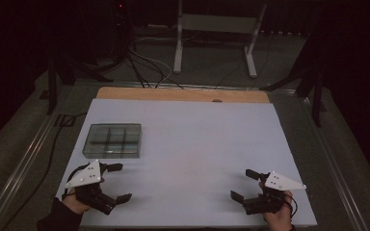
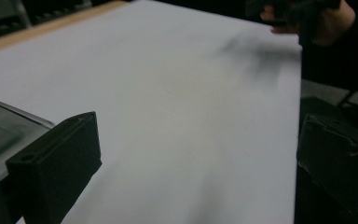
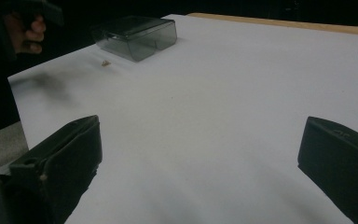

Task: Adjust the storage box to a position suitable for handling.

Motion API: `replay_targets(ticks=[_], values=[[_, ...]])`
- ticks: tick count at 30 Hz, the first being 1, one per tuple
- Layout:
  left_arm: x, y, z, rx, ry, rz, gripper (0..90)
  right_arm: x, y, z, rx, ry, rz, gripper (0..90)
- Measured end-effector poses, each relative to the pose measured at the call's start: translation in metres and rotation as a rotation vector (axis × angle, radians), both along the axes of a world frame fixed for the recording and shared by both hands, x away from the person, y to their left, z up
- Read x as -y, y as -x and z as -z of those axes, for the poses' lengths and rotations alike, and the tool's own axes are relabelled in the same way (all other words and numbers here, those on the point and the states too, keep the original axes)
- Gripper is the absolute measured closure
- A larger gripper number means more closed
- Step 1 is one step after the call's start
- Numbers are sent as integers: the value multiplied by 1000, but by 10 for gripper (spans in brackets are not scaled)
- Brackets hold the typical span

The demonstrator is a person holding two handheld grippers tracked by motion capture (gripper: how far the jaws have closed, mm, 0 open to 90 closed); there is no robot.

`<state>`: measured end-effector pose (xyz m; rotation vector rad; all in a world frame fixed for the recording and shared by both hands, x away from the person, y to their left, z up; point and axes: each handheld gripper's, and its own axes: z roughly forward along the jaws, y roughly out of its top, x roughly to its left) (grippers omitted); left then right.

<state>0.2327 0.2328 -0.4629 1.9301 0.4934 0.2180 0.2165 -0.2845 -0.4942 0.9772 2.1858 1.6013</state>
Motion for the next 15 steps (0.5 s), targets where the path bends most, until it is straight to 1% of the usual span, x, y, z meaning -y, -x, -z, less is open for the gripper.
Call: replay_targets(ticks=[3, 8, 12, 15], values=[[-6, -5, -7, 19, 15, -31, 14, 0, 0, 0, 3, 1, -3, 0], [-15, -14, -16, 36, 39, -77, 15, 0, 0, -1, 9, -1, -2, 0], [-23, -22, -23, 45, 58, -120, 15, 0, 0, 0, 4, -2, 1, 0], [-29, -28, -25, 42, 52, -160, 15, 0, 0, -1, 5, -3, 3, 0]])
